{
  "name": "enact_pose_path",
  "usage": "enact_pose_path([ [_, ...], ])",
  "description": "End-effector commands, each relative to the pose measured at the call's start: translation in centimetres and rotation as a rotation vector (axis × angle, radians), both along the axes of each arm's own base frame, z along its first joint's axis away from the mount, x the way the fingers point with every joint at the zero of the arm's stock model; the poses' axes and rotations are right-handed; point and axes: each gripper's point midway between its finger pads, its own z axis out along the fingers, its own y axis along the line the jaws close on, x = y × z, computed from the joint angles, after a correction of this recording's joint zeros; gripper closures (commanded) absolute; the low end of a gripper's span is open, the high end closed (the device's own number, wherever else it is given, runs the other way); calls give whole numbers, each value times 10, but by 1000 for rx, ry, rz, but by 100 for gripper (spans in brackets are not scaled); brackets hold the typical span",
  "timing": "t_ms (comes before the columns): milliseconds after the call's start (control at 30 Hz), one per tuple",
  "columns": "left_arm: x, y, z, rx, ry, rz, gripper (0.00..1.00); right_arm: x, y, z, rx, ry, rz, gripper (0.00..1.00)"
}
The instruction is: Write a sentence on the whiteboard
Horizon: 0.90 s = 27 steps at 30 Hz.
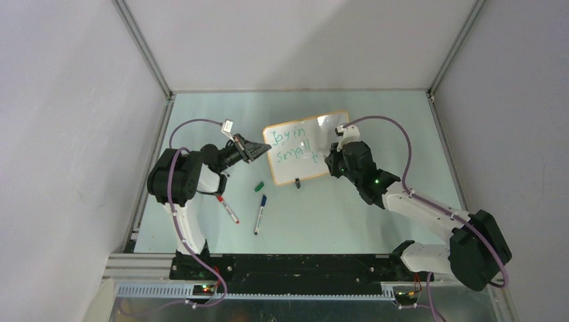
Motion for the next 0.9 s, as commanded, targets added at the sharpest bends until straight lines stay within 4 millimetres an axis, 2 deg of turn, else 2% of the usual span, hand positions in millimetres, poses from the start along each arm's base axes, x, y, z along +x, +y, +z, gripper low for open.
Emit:
enact_pose_path([
  [0, -8, -5, 22, -7, -86, -30, 100, 11, 4, 14, 43, -30, -9, 100],
  [533, -8, -5, 22, -8, -86, -33, 100, 24, 2, 3, 38, 2, -24, 100],
  [867, -8, -5, 22, -8, -86, -34, 100, 30, 2, 6, 39, 0, -34, 100],
])
